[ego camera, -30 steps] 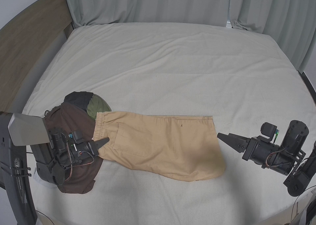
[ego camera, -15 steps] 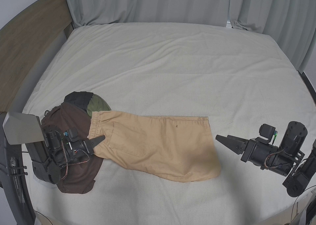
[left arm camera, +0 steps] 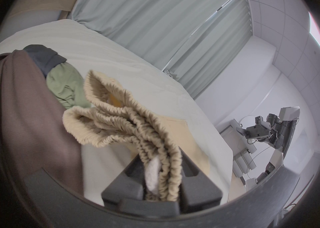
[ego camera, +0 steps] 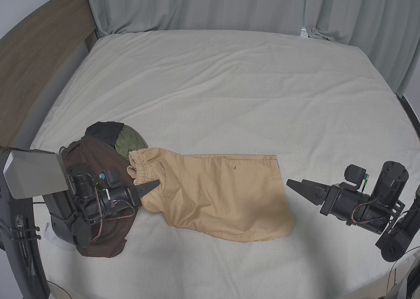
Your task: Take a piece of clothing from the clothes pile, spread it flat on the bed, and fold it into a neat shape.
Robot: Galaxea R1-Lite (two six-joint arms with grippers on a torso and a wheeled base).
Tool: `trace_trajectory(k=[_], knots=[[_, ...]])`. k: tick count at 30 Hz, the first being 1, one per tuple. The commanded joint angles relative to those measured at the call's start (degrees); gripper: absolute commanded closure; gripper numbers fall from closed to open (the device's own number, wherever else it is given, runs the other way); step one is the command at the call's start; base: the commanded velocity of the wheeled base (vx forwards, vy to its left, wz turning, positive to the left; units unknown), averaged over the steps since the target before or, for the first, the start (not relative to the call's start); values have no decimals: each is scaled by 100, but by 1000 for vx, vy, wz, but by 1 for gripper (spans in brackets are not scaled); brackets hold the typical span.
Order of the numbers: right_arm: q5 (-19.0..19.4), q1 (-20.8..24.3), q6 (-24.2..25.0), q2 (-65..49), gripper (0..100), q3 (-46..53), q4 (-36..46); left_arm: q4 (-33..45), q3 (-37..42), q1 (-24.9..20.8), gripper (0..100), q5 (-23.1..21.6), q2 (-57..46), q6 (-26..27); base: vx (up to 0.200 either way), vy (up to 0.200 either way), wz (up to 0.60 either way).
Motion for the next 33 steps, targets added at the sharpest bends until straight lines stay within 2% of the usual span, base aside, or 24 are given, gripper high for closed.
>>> trace_trajectory(k=[1, 16, 24, 33], knots=[[1, -2, -1, 3, 0, 0, -2, 11, -119, -325, 100, 36, -43, -9, 0, 0, 0], [1, -11, -1, -6, 0, -9, -2, 187, -620, -870, 100, 45, 1, -36, 0, 0, 0], [1, -37, -1, -6, 0, -9, -2, 178, -901, -1151, 100, 54, 80, -317, 0, 0, 0], [1, -37, -1, -6, 0, -18, -2, 196, -1138, -1432, 100, 63, 194, -352, 0, 0, 0]])
